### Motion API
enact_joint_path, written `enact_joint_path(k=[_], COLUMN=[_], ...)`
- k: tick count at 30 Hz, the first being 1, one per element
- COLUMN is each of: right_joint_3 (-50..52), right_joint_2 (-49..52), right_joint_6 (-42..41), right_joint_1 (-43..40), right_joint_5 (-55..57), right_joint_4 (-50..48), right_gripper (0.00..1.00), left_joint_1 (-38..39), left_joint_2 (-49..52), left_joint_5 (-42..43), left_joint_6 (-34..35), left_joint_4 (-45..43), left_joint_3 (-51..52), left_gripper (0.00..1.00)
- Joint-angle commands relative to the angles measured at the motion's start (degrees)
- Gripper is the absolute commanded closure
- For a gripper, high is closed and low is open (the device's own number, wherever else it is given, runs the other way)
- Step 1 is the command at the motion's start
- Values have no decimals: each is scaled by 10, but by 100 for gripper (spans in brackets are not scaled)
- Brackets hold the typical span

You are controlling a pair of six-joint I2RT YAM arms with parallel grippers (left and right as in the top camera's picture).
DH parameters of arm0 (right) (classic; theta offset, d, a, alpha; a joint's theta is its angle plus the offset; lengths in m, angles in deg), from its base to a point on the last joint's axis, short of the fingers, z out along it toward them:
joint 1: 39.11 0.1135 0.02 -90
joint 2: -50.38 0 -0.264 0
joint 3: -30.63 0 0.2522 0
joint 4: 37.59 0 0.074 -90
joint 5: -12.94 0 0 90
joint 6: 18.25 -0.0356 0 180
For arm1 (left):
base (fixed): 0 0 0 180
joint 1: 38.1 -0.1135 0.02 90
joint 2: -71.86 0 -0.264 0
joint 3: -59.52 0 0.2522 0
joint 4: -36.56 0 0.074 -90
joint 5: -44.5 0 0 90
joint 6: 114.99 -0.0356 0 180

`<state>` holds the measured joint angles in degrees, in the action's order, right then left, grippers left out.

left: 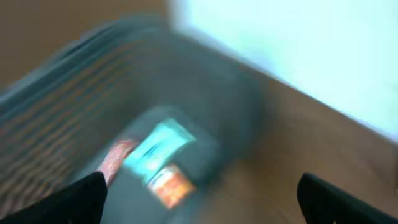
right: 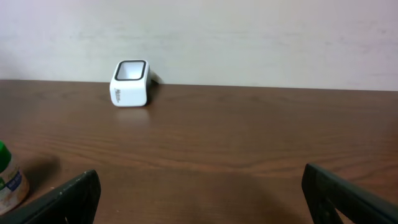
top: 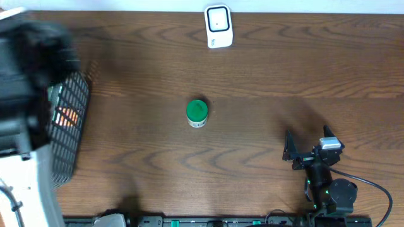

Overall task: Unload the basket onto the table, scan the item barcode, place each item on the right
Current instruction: 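Move the left gripper back into the basket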

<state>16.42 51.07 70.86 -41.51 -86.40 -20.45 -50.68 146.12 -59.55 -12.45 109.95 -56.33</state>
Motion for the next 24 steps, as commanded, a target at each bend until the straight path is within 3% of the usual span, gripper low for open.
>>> enact_joint_path(k=[1, 5, 11, 18, 24], right_joint_3=[1, 1, 1, 1, 1], right_joint_2=[-3, -3, -3, -3, -3], right_joint_6=[-8, -8, -8, -8, -8], right_joint_1=[3, 3, 3, 3, 3], right_joint_5=[1, 1, 1, 1, 1], right_joint_4=[2, 2, 2, 2, 2], right_gripper=[1, 1, 1, 1, 1], left_joint_1=[-141, -224, -244, -232, -219], left_joint_2=[17, 54, 134, 260, 370], left_joint_5=[24, 109, 116, 118, 122], left_joint_6=[196, 188, 176, 345, 369], left_joint_4=[41, 56, 78, 126, 118], left_joint_3=[5, 10, 16, 17, 17], left_gripper=[2, 2, 2, 2, 2])
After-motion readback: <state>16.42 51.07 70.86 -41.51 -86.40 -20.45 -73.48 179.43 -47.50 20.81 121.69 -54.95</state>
